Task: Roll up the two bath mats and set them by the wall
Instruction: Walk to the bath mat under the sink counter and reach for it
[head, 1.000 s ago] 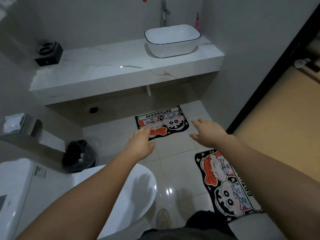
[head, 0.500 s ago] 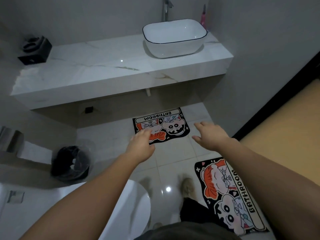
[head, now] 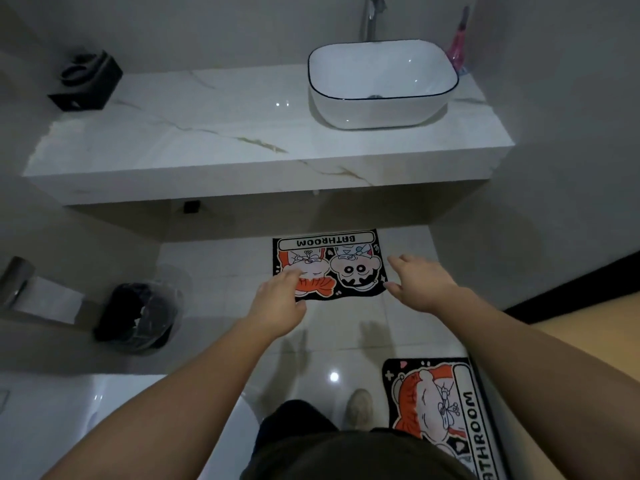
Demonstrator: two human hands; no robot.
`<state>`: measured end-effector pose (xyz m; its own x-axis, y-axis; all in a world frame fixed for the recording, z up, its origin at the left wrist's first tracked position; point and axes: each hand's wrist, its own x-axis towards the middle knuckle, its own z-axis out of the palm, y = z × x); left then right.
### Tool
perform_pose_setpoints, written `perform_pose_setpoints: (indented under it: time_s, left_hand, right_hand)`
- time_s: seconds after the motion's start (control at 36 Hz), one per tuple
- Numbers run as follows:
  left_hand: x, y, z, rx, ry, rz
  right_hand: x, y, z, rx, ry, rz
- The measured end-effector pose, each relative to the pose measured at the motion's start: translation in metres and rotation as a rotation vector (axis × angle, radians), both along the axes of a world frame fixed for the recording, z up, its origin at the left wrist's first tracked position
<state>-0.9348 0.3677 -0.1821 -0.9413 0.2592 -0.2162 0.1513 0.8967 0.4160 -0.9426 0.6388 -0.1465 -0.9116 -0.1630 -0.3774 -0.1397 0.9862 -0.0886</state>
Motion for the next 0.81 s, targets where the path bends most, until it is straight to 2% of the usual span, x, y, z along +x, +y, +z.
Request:
perform_pose_setpoints:
  time_s: [0.31,0.53,0.81]
  left_hand:
    - [-0.05,-0.001,-0.002,-0.032,0.003,0.001]
    - [-0.124,-0.014,-0.018,-0.051,-0.017,-0.074]
    - [-0.239,-0.054,-0.06,-0.069,-0.073,-0.299]
  right_hand:
    - [-0.06,-0.011,-0.01,-0.029,-0.011,0.041]
    - [-0.12,-0.031,-0.029,-0.078,-0.007,-0.035]
    - [-0.203,-0.062,-0.061,-0.072,-0.056,-0.165]
